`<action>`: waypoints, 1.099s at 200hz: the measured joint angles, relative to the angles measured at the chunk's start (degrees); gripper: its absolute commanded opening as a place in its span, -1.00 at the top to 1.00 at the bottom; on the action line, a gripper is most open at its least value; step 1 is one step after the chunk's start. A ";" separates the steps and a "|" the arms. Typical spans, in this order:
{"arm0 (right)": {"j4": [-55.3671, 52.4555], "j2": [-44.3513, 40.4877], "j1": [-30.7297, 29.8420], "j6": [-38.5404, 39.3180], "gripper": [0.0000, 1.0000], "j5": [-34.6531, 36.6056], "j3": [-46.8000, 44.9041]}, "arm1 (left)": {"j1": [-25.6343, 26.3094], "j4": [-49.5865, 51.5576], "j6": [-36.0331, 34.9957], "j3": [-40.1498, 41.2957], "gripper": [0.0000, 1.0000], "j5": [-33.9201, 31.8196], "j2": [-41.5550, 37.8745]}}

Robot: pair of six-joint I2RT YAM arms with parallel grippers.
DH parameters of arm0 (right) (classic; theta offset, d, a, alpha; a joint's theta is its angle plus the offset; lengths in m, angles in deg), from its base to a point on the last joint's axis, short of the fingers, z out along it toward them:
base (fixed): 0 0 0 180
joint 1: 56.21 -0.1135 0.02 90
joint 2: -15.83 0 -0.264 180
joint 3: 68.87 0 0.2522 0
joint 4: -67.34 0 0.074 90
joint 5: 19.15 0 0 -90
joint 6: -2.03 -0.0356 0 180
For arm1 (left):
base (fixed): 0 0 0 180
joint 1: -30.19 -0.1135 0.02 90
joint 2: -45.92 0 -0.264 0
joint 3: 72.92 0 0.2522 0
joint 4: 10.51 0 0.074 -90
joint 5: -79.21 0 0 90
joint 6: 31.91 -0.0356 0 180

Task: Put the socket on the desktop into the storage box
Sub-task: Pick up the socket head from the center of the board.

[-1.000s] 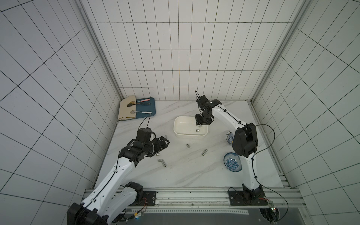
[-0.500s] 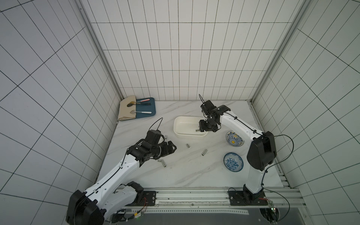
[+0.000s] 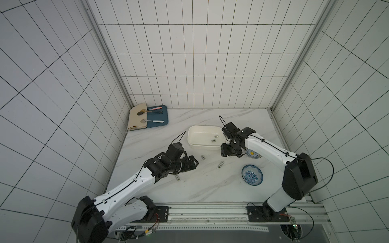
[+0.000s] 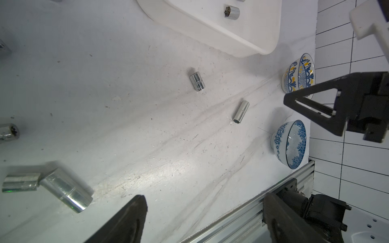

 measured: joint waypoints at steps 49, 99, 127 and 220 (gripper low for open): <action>2.86 -0.50 -1.46 -1.84 -0.18 -0.13 -5.46 | 1.25 -0.42 1.73 0.96 -0.81 -1.49 -0.98; 6.64 1.46 -2.43 -3.48 -0.18 -1.36 -6.10 | 1.25 -0.39 2.40 1.60 -0.81 -2.32 -2.10; 7.98 4.37 -3.04 -4.00 -0.18 -1.81 -6.10 | 1.25 -0.39 2.54 1.90 -0.81 -2.86 -2.34; 9.20 9.20 -3.45 -4.50 0.06 -2.67 -6.10 | 1.25 -0.39 2.67 2.05 -0.81 -3.28 -2.34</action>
